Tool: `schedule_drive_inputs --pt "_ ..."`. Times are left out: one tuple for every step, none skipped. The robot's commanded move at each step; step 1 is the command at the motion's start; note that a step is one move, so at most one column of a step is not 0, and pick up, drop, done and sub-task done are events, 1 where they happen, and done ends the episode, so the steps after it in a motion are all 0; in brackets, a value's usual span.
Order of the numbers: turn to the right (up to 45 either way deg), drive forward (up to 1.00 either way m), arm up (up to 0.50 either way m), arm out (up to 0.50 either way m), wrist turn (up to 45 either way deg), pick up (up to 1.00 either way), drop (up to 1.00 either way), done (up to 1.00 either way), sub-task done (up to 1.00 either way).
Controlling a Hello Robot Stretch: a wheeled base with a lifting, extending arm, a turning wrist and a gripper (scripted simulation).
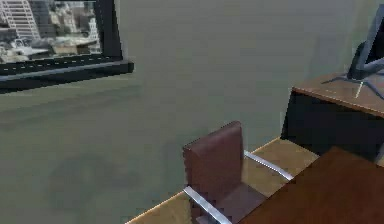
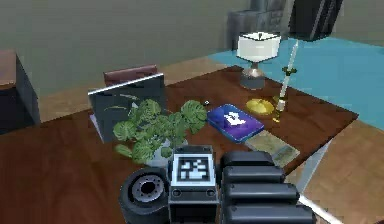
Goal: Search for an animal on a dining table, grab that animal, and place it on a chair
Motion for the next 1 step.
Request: schedule_drive_inputs --pt "-36.0 0.00 0.00 0.00 0.0 0.00 0.00 0.00 0.00"
